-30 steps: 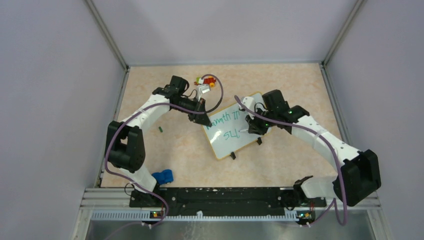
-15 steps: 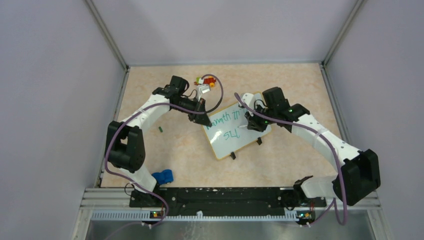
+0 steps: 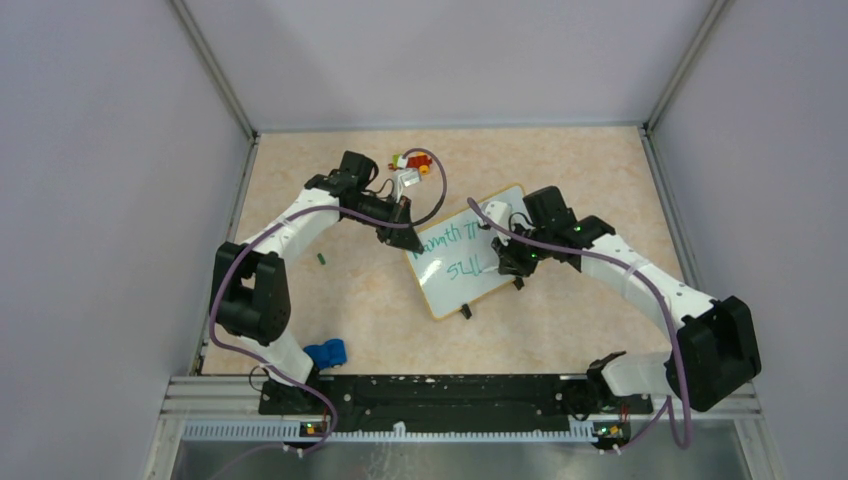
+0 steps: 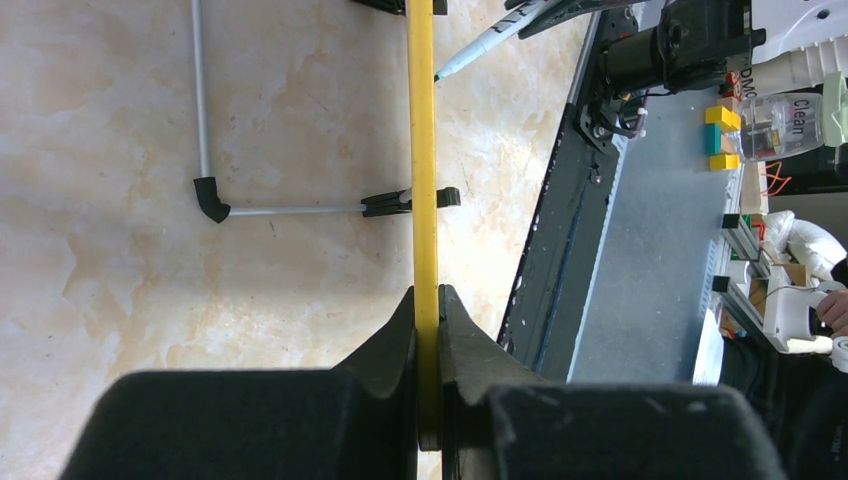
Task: Write a sentence on the whiteboard
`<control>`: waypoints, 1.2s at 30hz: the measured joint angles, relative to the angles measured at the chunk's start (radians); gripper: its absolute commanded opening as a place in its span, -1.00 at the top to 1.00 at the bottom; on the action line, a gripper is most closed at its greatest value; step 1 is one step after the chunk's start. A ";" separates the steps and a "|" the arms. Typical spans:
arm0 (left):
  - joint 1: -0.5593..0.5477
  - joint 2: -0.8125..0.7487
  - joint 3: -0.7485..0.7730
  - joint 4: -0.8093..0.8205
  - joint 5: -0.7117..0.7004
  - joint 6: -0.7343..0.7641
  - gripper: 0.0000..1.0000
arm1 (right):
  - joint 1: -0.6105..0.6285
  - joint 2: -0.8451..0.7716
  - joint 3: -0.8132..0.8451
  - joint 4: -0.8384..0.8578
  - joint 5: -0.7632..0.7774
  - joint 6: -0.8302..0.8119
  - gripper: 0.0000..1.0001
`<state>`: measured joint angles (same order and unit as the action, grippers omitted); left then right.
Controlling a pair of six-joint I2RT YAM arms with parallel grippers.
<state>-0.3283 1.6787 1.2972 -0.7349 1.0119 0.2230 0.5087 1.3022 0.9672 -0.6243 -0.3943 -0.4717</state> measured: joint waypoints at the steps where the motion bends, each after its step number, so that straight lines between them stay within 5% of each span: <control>1: 0.000 0.000 0.001 -0.001 0.000 0.000 1.00 | 0.000 0.000 0.000 -0.001 0.000 0.000 1.00; 36: 0.000 0.000 0.002 -0.003 -0.005 0.003 1.00 | -0.068 0.010 0.076 0.001 -0.026 0.010 1.00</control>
<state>-0.3283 1.6787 1.2995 -0.7383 1.0073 0.2264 0.4412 1.3121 1.0431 -0.6235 -0.4198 -0.4618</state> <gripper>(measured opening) 0.094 0.096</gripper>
